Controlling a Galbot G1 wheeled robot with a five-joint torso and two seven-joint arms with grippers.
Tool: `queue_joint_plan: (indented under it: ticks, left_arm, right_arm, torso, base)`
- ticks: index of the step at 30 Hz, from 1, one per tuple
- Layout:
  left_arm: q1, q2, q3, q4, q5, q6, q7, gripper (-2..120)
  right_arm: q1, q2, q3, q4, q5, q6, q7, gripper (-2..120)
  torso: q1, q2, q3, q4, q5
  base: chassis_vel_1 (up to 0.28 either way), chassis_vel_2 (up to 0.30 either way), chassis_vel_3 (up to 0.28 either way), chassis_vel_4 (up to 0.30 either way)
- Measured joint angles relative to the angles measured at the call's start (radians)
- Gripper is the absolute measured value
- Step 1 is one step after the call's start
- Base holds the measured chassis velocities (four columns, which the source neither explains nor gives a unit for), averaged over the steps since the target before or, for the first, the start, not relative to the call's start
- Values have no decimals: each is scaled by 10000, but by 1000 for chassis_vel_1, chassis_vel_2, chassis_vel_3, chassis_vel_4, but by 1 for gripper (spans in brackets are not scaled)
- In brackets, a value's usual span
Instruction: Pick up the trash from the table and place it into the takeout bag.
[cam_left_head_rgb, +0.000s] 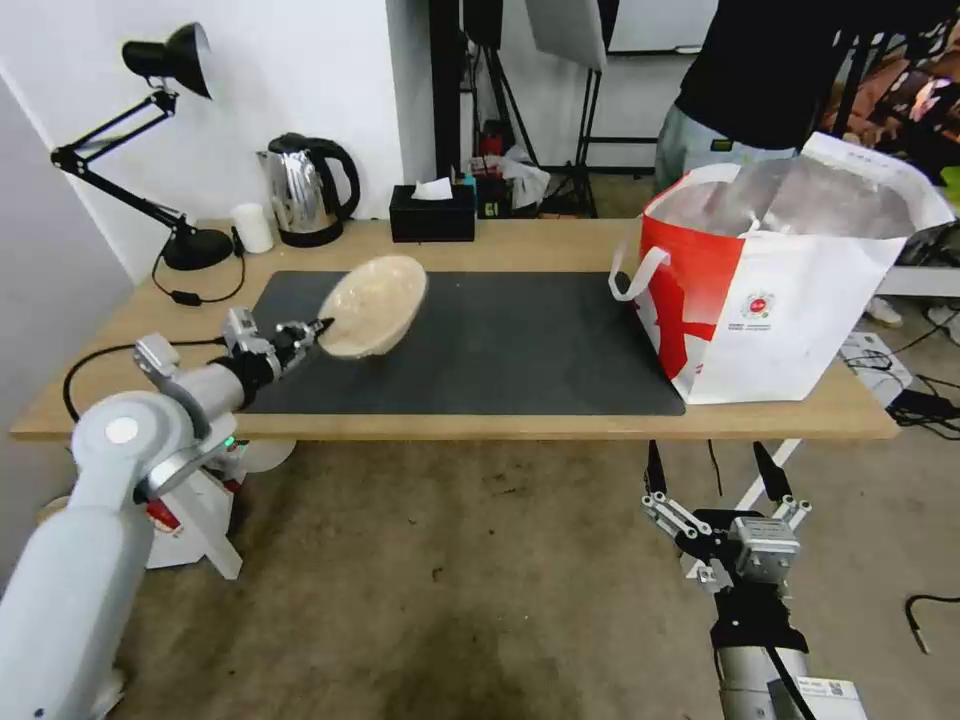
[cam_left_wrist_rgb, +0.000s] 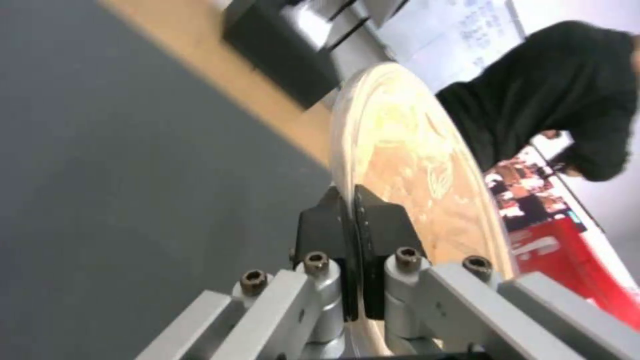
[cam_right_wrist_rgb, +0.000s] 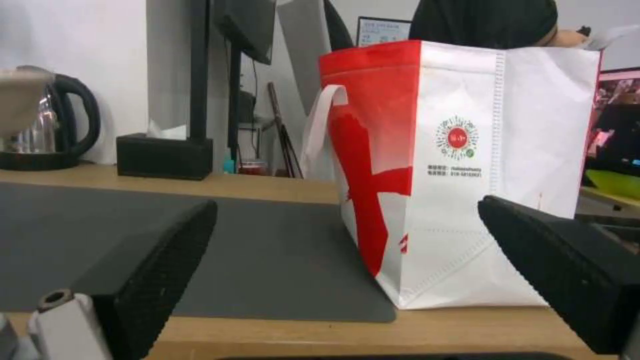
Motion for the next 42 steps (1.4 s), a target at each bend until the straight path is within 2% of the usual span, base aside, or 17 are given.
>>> queue_joint_plan:
  ticks: [2,5,12,16,17,20,21,24,25,29,38,41,42]
  left_arm:
    - [-144,145,76,34,-41,-58,172,0]
    - [-837,678,502,262,-79,-338,868,0]
    - [-2138,1255,1399,767,-75,-623,1495,0]
    - [-3549,1529,2695,1420,-55,-925,1985,0]
    - [-3549,1529,2695,1420,-55,-925,1985,0]
    - [-4907,1612,3961,2097,57,-1224,2446,0]
    - [-4907,1612,3961,2097,57,-1224,2446,0]
    - [-6043,1568,4964,2562,99,-1322,2558,0]
    - [-6043,1568,4964,2562,99,-1322,2558,0]
    - [-7450,1202,6312,3189,22,-1487,2640,0]
    - [-8033,948,6994,3650,51,-1761,2894,0]
    - [-8462,731,7496,3996,105,-2018,3157,0]
    - [-8872,538,7883,4248,136,-2211,3403,0]
  right_arm:
    - [0,0,0,0,1,0,0,100]
    - [1,0,0,0,1,0,0,100]
    - [1,0,0,0,0,0,0,100]
    - [1,0,0,0,0,0,-1,100]
    - [1,0,0,0,0,0,-1,100]
    - [1,0,0,1,0,1,-1,100]
    - [1,0,0,1,0,1,-1,100]
    - [1,0,1,0,0,1,-1,100]
    - [1,0,1,0,0,1,-1,100]
    - [1,0,0,0,0,1,-1,100]
    - [1,0,1,1,0,1,-1,100]
    - [0,0,1,0,0,1,0,100]
    - [0,0,0,0,0,1,-1,100]
  torso:
    - [0,0,0,-1,1]
    - [-1,0,0,-1,2]
    - [0,0,0,0,1]
    - [0,0,1,0,1]
    - [0,0,1,0,1]
    - [0,0,1,-4,2]
    - [0,0,1,-4,2]
    - [0,-1,1,0,-1]
    - [0,-1,1,0,-1]
    - [-1,3,0,0,2]
    - [0,3,0,-2,3]
    - [0,2,1,-1,-2]
    - [1,2,1,-1,0]
  base:
    - [0,0,0,0]
    - [0,0,0,0]
    - [0,0,0,0]
    - [0,0,0,0]
    - [0,0,0,0]
    - [0,0,0,0]
    - [0,0,0,0]
    - [0,0,0,0]
    - [0,0,0,0]
    - [0,0,0,0]
    - [0,0,0,0]
    - [0,0,0,0]
    - [0,0,0,0]
